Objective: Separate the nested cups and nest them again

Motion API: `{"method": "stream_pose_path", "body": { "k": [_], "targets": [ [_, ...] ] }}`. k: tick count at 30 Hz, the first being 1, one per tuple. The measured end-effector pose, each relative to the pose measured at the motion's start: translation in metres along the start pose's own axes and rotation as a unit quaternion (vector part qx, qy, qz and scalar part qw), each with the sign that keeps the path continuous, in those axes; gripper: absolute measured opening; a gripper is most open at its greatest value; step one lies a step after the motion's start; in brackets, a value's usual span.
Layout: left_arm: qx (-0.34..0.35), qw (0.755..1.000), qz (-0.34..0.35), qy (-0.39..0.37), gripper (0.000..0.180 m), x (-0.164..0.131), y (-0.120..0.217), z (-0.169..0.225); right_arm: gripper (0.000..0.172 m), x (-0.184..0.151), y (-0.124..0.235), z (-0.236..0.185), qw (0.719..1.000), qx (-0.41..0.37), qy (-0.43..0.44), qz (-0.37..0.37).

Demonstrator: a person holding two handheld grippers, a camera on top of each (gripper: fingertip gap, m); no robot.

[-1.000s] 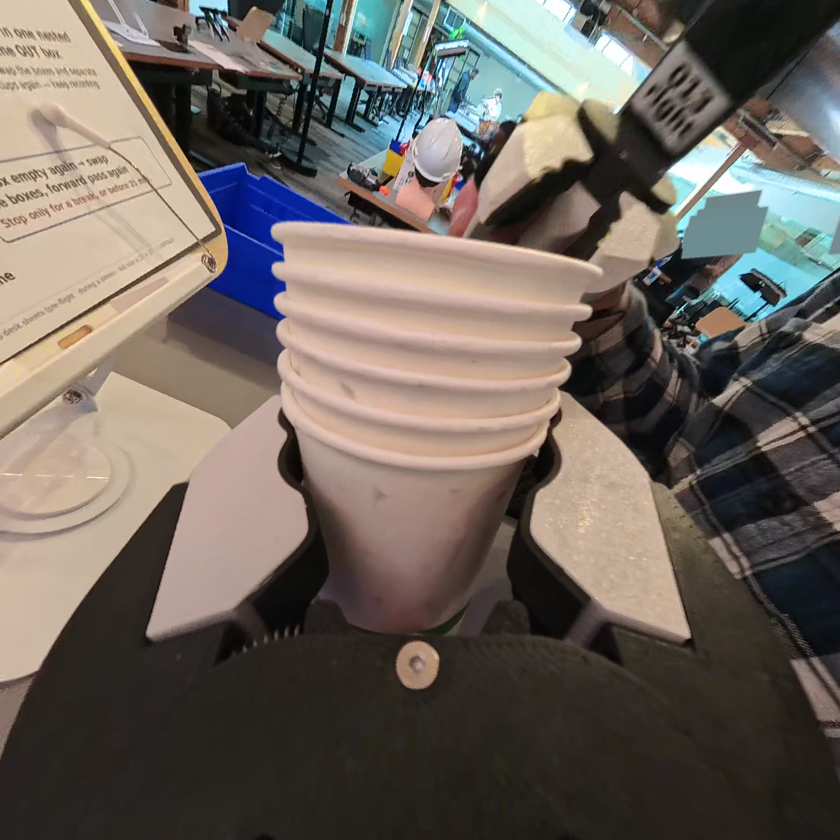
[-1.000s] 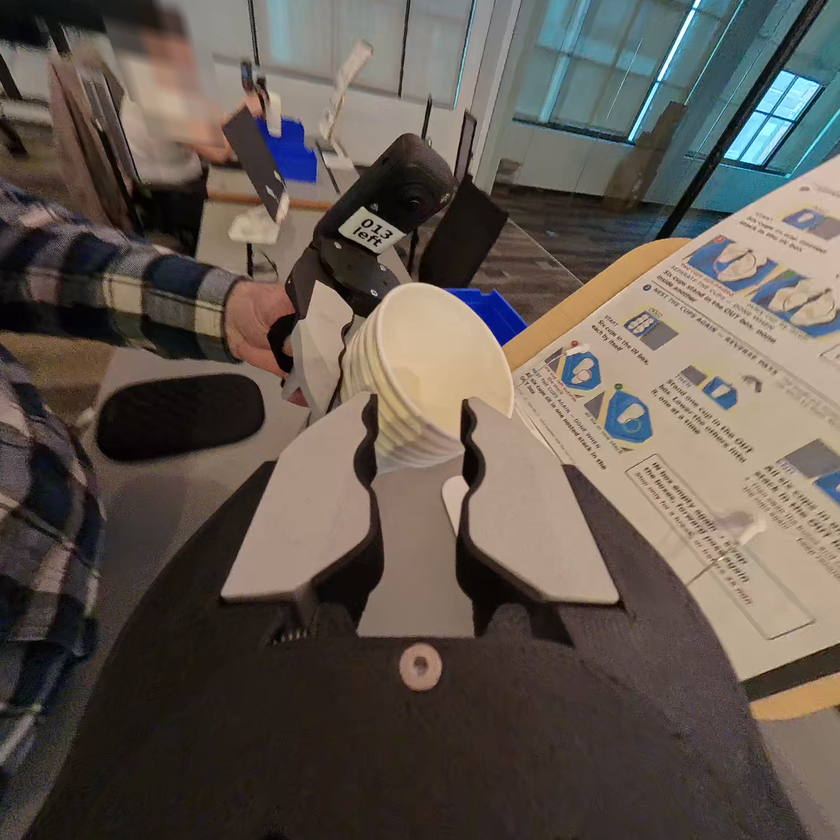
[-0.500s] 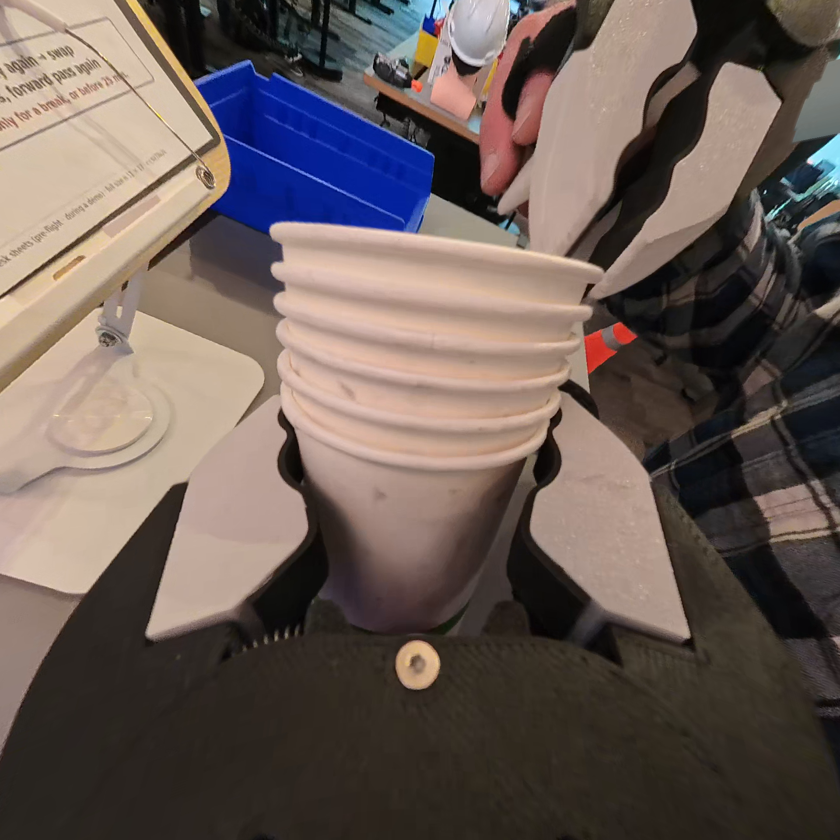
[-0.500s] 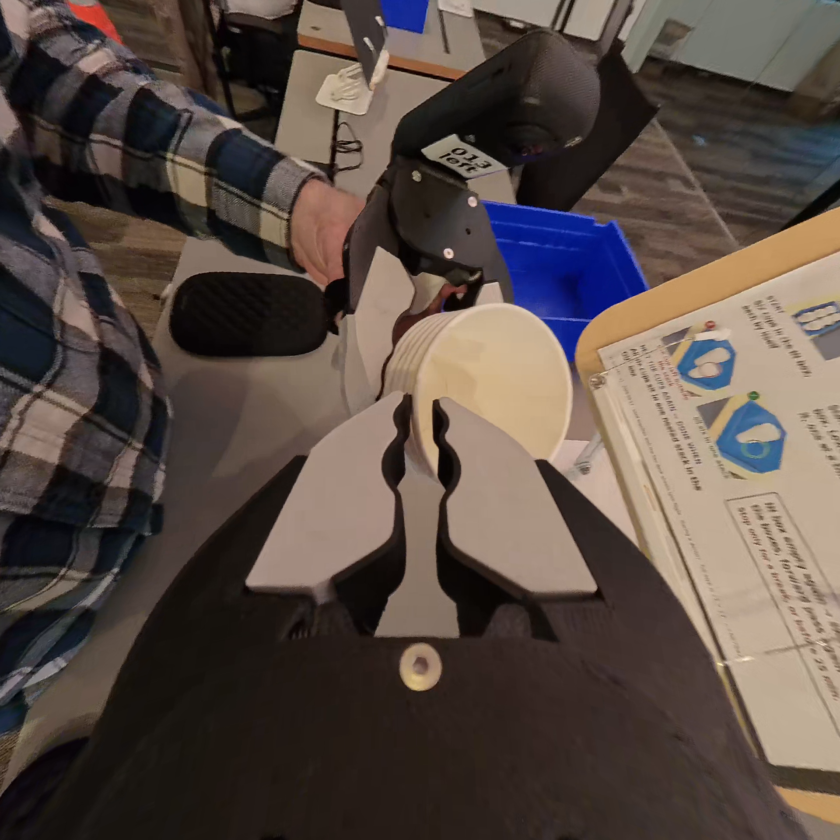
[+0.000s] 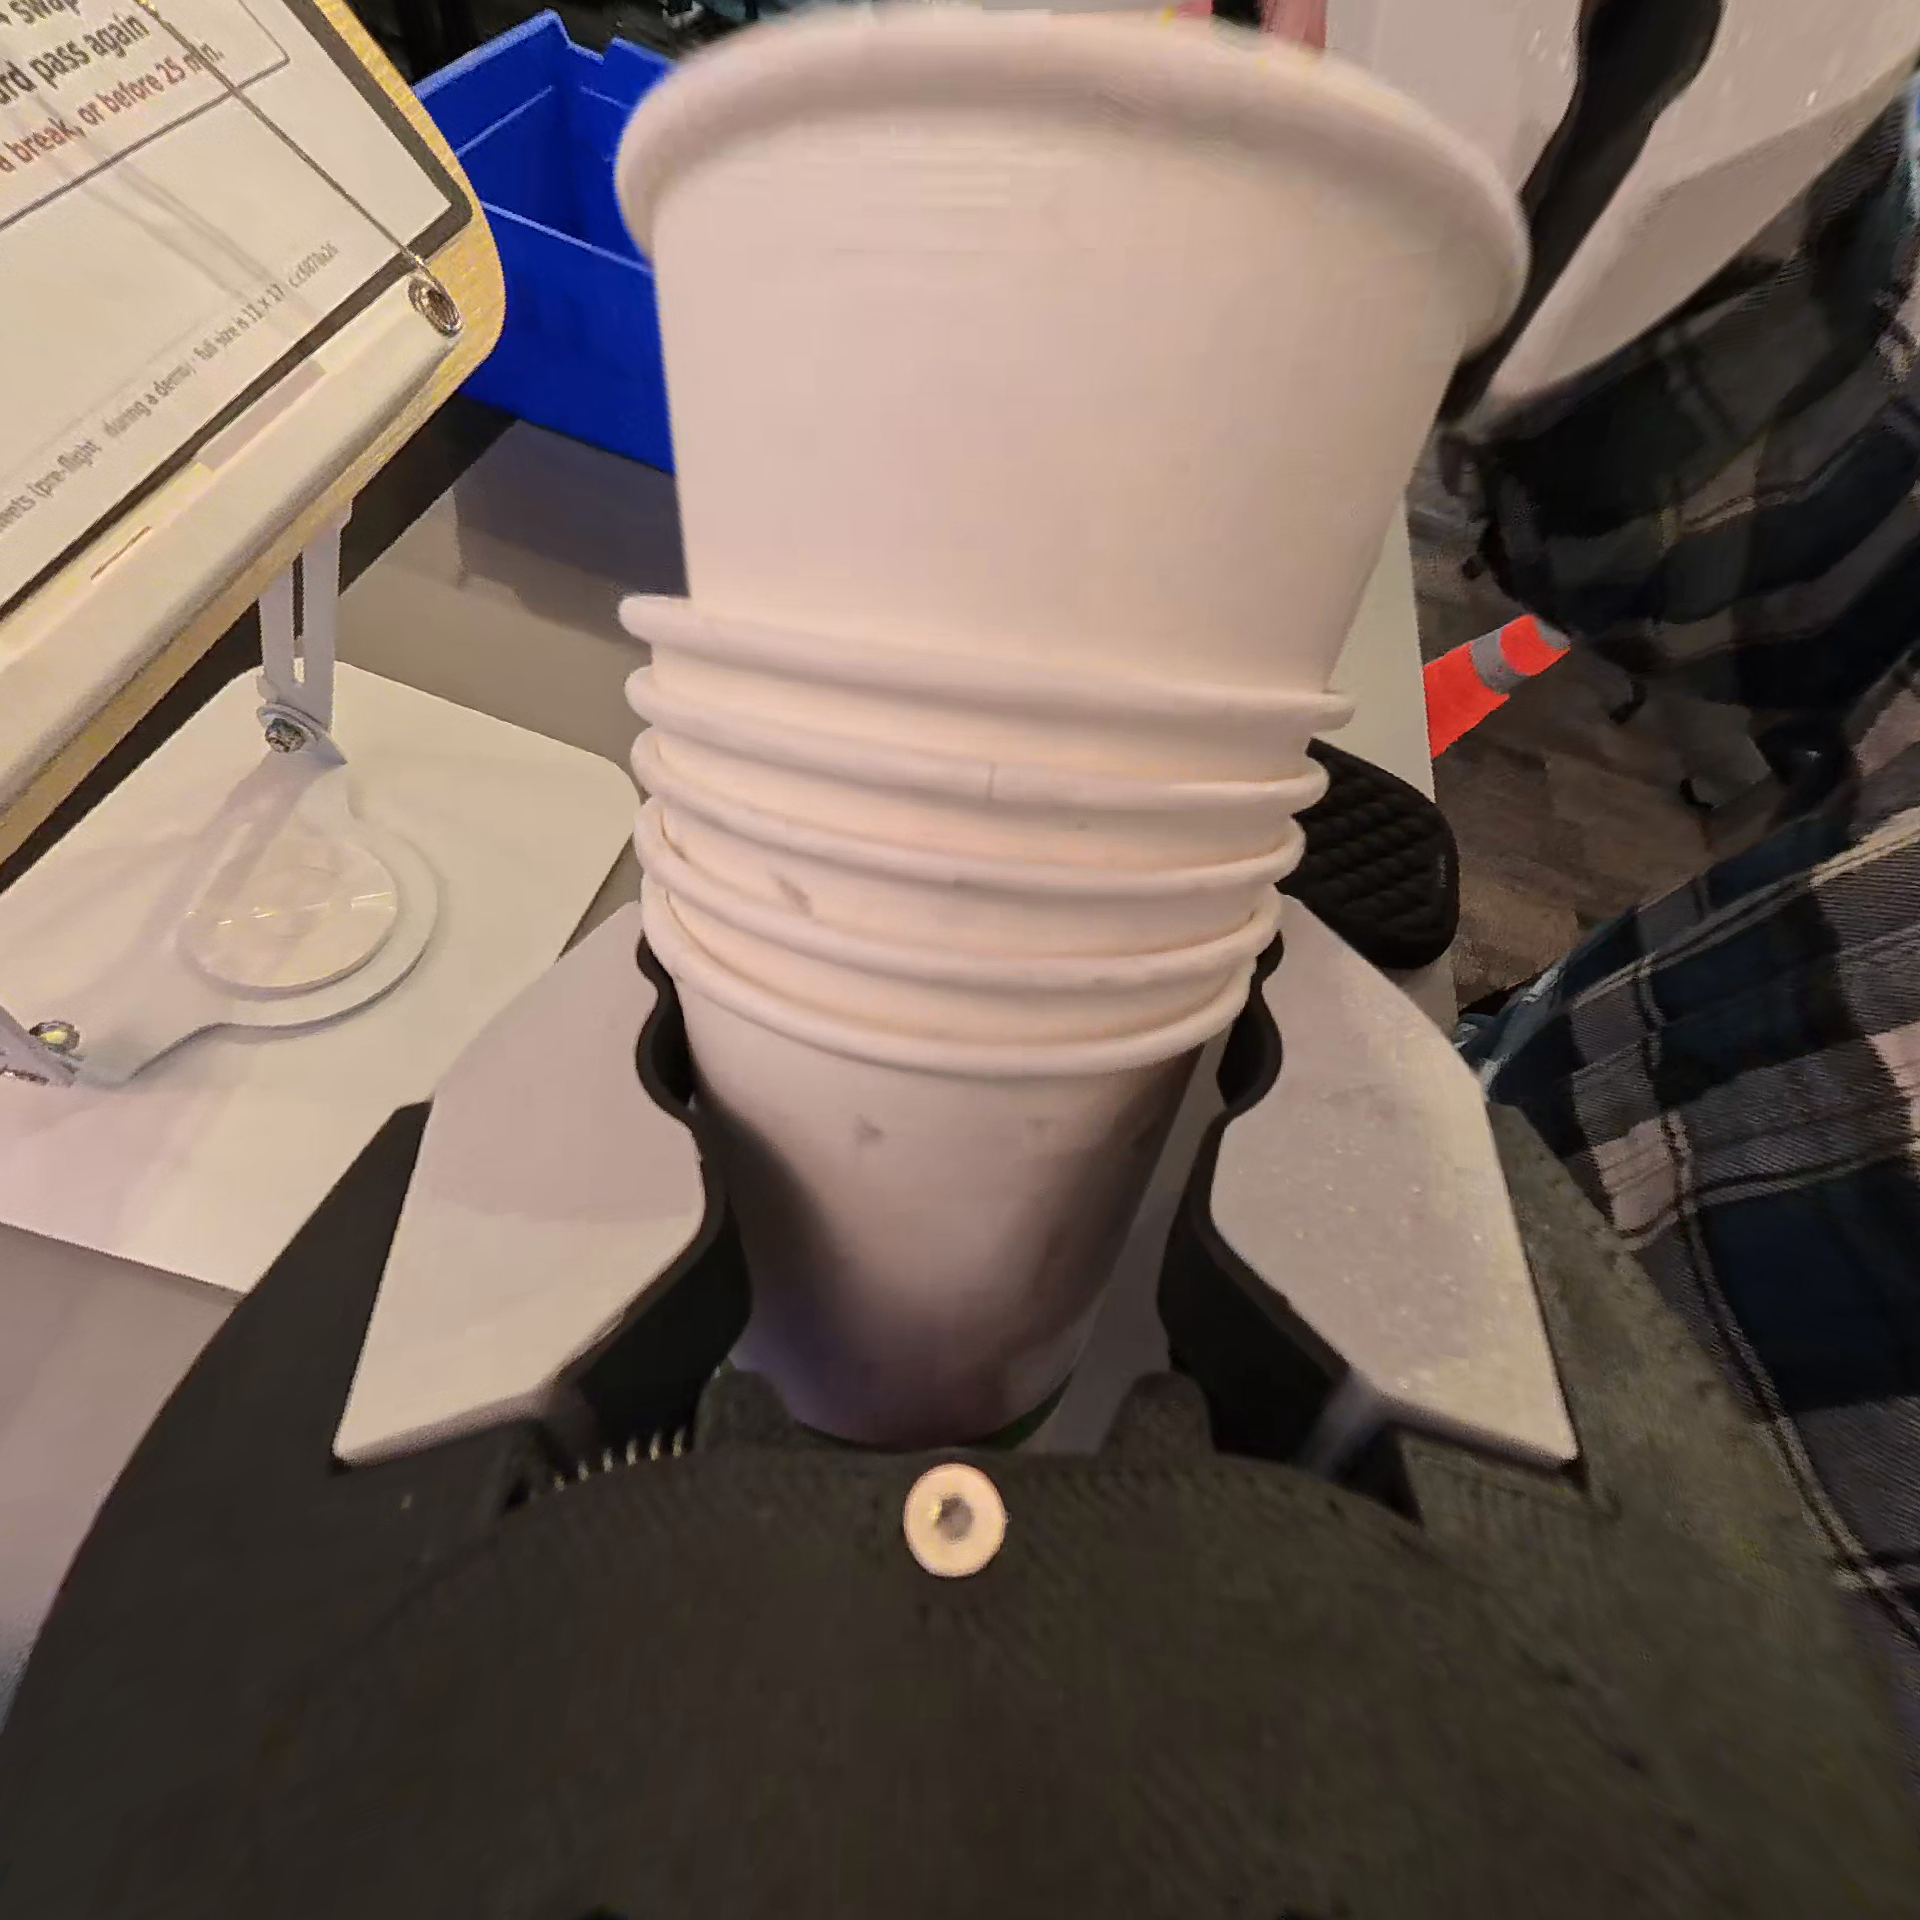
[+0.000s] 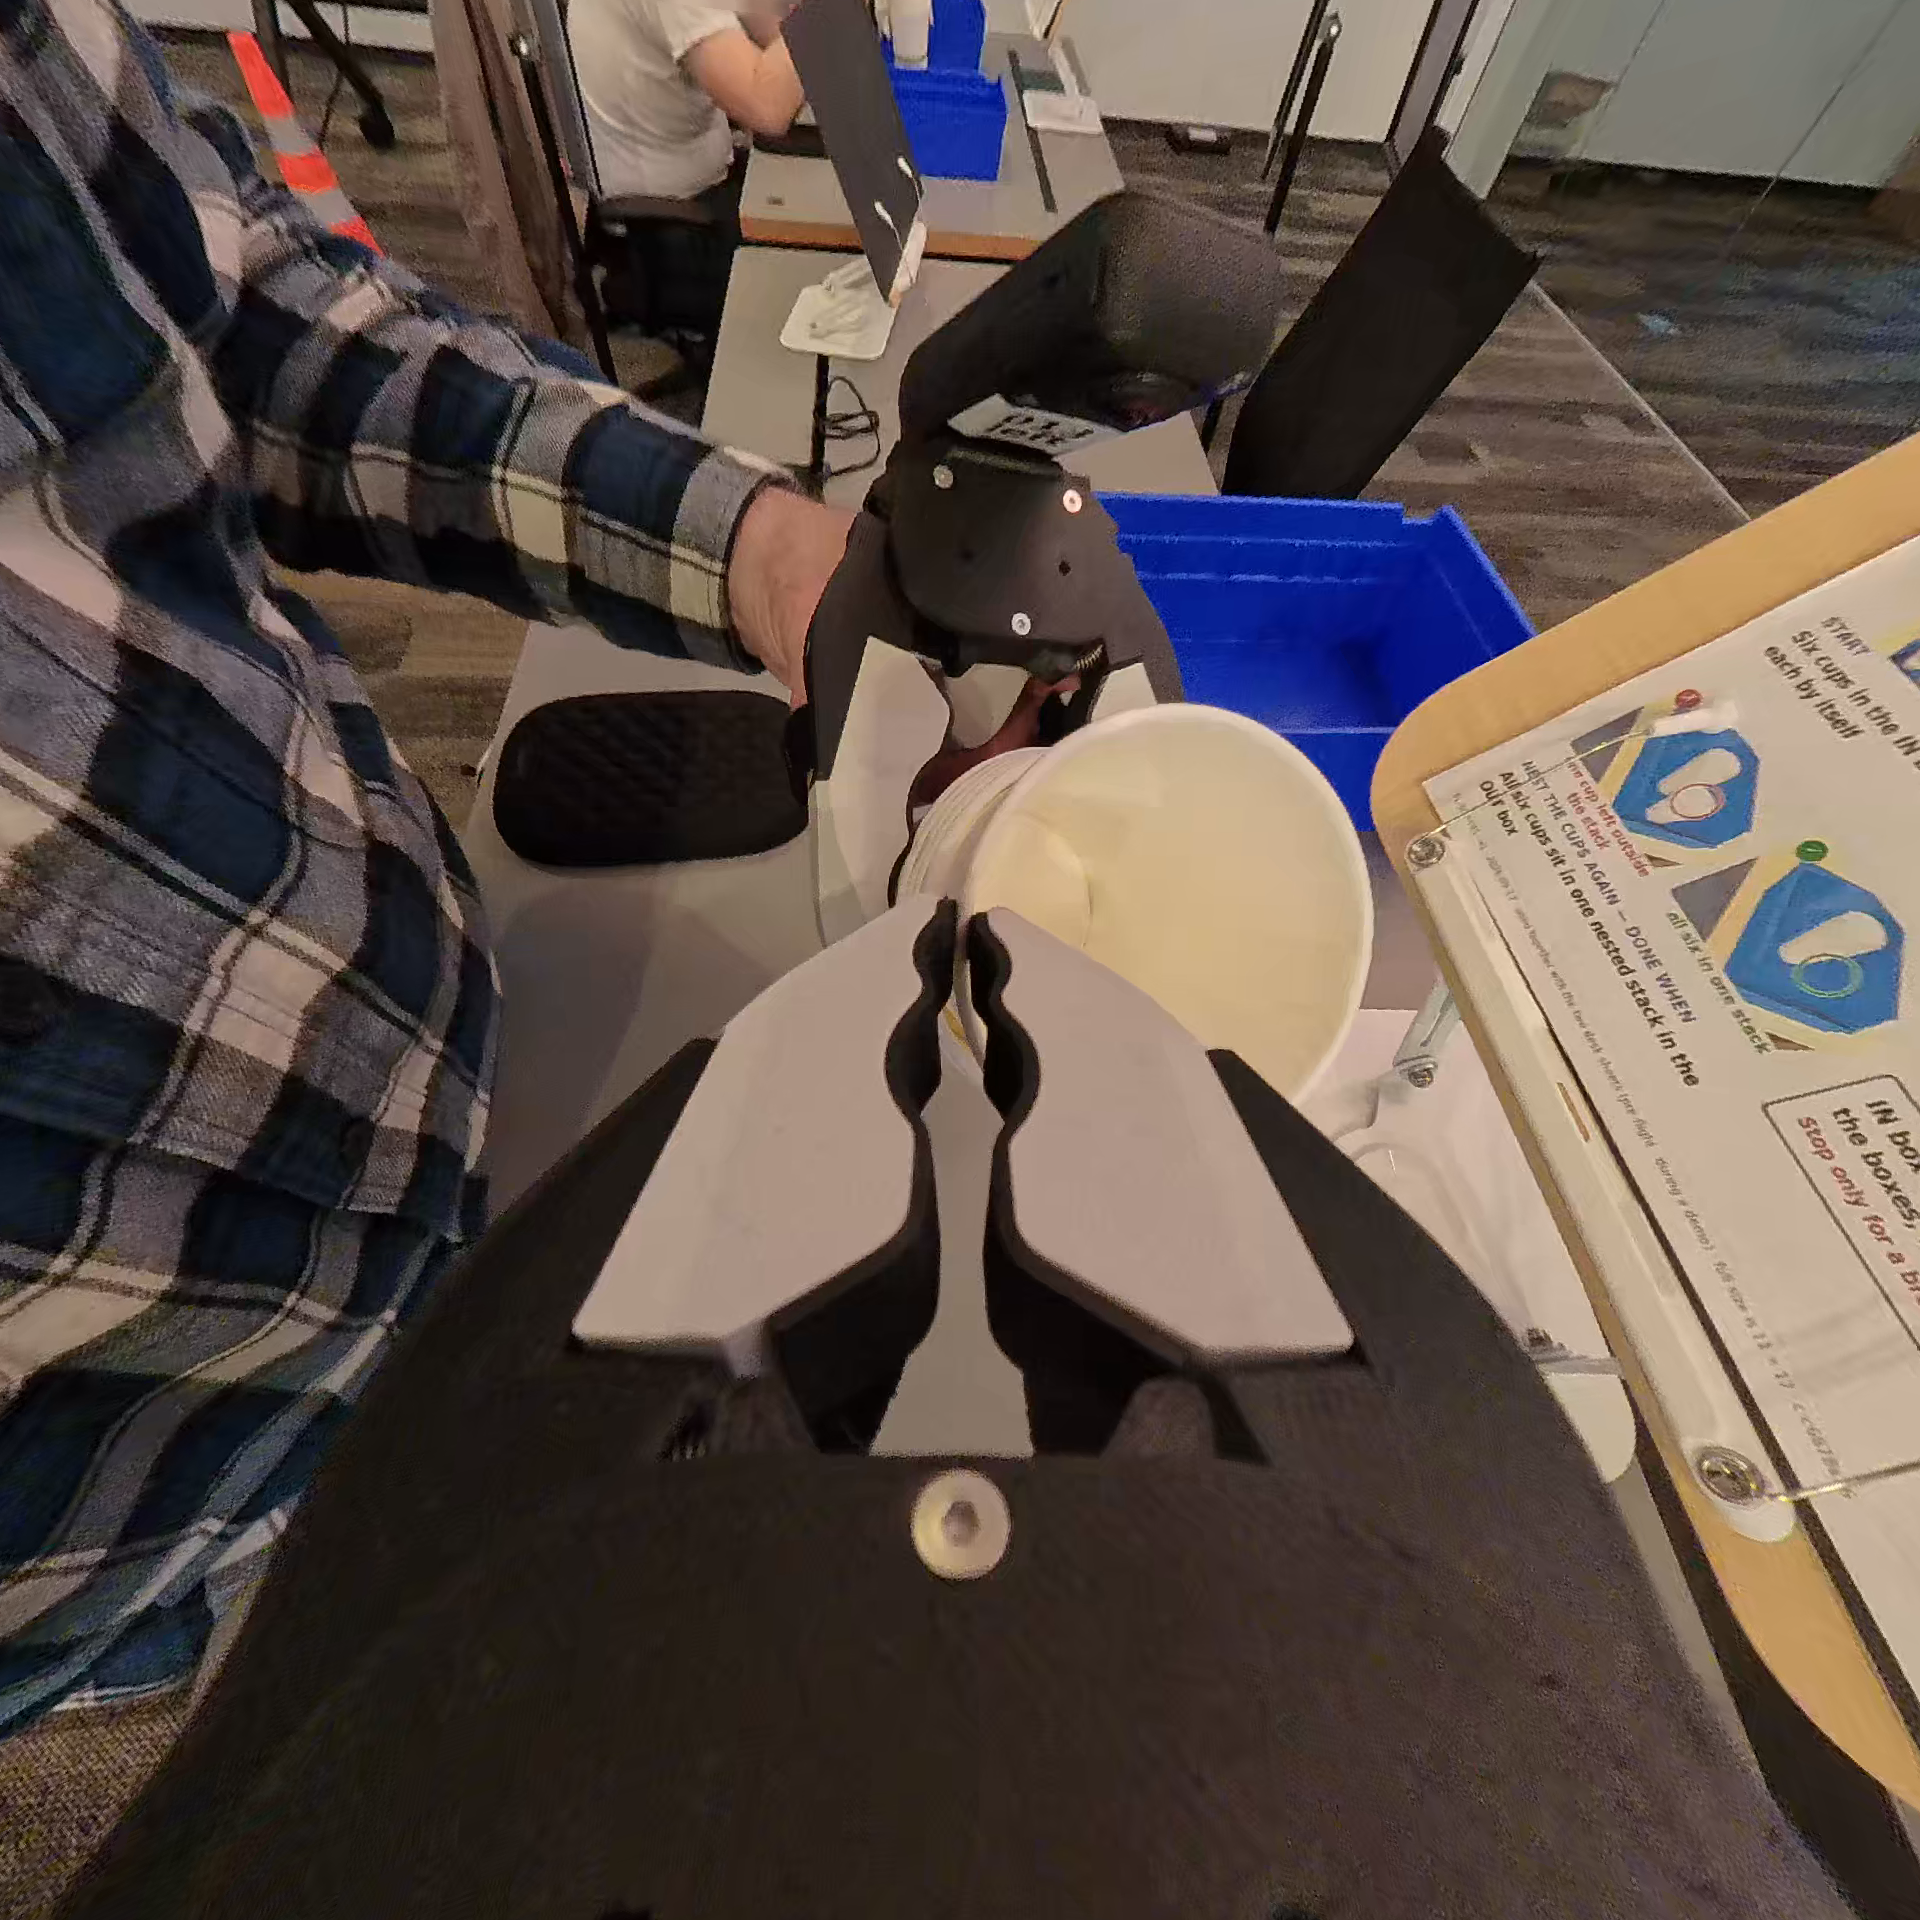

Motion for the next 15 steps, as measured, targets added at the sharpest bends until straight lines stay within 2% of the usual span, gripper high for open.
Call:
{"method": "stream_pose_path", "body": {
  "k": [15],
  "targets": [
    [-0.02, 0.998, 0.043, 0.035, 0.102, 0.015, -0.012, -0.002, 0.003, 0.006, 0.047, 0.012, 0.997, -0.056, -0.018, 0.043]
  ]
}}
Point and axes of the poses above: each gripper's, where its closed fingertips meet, y back along the fingers, x out of its top, z = x × y across the jaws, the point moved 4 cm from there along y, back along the fingers, and after that the axes turned 9 degrees about x, right-handed, at the moved point
